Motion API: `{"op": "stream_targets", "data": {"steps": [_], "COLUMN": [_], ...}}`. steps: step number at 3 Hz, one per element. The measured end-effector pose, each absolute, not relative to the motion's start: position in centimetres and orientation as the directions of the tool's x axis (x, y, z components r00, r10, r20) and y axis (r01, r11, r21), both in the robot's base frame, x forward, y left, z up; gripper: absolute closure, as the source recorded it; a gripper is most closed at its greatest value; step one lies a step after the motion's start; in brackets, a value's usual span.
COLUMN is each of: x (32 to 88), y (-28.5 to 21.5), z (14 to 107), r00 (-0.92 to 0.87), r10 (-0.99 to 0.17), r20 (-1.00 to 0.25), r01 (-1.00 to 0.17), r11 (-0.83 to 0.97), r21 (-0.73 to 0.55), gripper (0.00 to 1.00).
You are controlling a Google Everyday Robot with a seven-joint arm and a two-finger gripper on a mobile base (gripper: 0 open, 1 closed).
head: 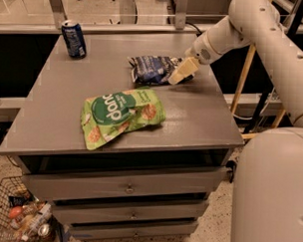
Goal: Pick blue chip bag
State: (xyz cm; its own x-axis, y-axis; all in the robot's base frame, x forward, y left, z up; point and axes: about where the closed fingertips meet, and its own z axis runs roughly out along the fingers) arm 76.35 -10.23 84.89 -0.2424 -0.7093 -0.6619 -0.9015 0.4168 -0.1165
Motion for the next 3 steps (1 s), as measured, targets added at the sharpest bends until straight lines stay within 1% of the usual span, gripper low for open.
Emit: {"op": "stream_targets", "data": {"steps": [2,3], "x": [75.9,75.4], "y": [-8.9,-8.5], "z": [85.6,87.5], "r00": [-0.207,-0.162], "r10": [-0.707,-0.698], "r20": [-0.676,-0.698], "r01": [-0.916,-0.916], "r11": [0.382,0.37], "r21": [-0.118,-0.157], "gripper": [0.62,0.85]}}
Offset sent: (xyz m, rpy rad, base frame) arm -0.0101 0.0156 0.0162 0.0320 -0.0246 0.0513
